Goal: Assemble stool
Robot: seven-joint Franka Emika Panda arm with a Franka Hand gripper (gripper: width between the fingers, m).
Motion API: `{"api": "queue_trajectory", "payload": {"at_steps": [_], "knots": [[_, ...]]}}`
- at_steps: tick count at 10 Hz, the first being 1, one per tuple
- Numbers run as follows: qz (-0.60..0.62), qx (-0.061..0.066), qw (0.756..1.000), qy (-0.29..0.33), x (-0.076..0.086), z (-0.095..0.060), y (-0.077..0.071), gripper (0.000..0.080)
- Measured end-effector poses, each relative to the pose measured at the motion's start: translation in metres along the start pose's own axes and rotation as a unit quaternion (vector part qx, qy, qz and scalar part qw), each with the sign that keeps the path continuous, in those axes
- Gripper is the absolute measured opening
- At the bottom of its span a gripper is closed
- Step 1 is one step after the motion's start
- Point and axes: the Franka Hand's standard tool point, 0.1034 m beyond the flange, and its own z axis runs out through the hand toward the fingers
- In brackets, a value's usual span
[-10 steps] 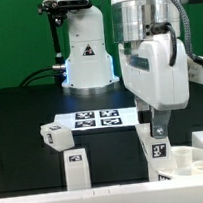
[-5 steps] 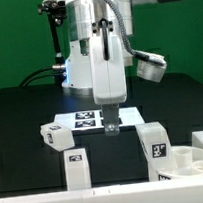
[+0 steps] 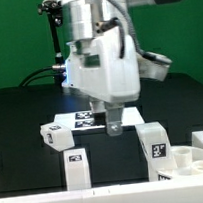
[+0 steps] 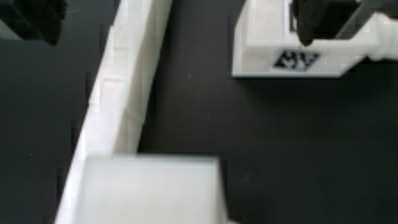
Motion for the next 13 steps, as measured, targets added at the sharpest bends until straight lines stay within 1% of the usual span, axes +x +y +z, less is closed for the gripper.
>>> {"api": "queue_trajectory", "payload": {"at_steps": [2, 3, 5, 6, 7, 8, 9, 11, 13], "knots": [[0.012, 0.006, 1.0, 0.0, 0.008, 0.0, 0.001, 0.0649], [0.065, 0.006, 0.998, 0.0, 0.003, 0.001, 0.002, 0.0649], [0.103, 0.005, 0.995, -0.001, 0.003, 0.001, 0.002, 0.0649], [0.102, 0.005, 0.995, -0.001, 0.002, 0.001, 0.002, 0.0649], [0.071, 0.005, 0.997, 0.0, 0.004, 0.002, 0.002, 0.0649], [0.002, 0.006, 1.0, 0.001, 0.008, 0.004, 0.002, 0.0649], [-0.046, 0.005, 0.999, -0.002, 0.004, 0.006, 0.003, 0.0649], [-0.054, 0.0, 0.999, -0.005, -0.009, 0.01, 0.006, 0.0649], [-0.049, 0.0, 0.999, -0.004, -0.006, 0.01, 0.006, 0.0649]]}}
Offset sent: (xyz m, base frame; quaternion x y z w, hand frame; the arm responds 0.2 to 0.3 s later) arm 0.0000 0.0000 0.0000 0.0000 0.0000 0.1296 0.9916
